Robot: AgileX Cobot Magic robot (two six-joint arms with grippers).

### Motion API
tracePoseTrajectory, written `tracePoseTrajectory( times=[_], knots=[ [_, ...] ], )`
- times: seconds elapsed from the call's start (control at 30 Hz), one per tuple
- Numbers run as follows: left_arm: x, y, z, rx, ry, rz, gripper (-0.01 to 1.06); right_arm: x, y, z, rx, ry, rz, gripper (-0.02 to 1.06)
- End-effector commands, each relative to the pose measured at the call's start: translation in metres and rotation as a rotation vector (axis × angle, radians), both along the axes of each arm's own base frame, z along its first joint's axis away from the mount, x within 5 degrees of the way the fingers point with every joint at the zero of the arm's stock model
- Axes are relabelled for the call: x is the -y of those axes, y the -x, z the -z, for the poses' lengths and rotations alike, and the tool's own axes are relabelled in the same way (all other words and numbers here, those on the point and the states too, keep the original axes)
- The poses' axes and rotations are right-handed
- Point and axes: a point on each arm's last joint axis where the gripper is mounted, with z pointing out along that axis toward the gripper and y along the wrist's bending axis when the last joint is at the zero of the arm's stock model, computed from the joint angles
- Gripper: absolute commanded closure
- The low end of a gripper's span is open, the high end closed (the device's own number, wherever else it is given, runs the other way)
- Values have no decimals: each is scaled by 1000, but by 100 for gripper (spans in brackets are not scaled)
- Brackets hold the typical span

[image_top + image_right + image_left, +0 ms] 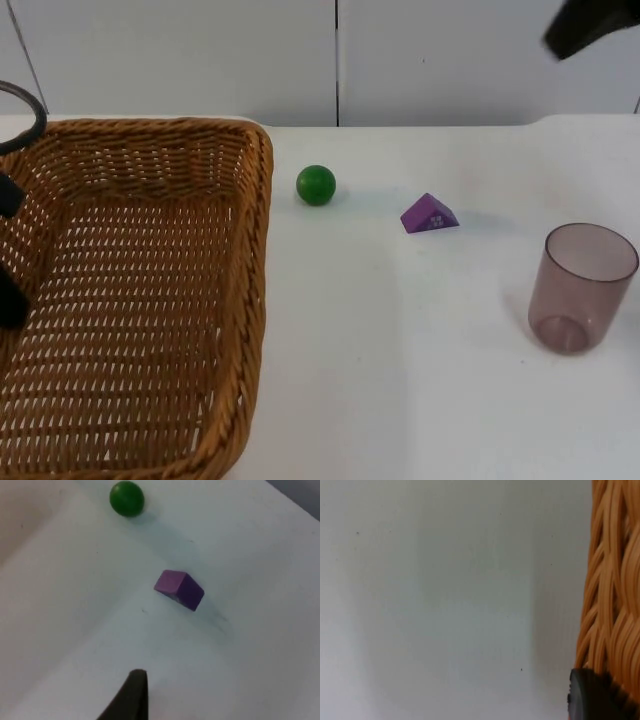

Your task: Pick up the basket with the left hand and place the triangular block into the basket with the right hand.

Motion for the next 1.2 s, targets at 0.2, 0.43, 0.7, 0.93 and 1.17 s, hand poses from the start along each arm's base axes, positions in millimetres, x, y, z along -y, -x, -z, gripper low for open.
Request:
tracePoseTrajectory(
  times=[0.2,0.43,0.7,0.93,1.17],
  knots=[
    [2,1,-4,8,29,-12,105,-48,-67,66,-39,121,-169,12],
    [3,6,0,-13,31,-12,105,-64,-96,123,-70,167,-274,14],
    [3,5,0,-7,29,-17,105,-68,-105,168,-96,197,-360,16],
    [2,4,1,4,22,-25,105,-75,-107,186,-71,198,-401,20],
    [1,3,1,13,14,-29,105,-86,-105,208,-60,238,-457,33]
  ],
)
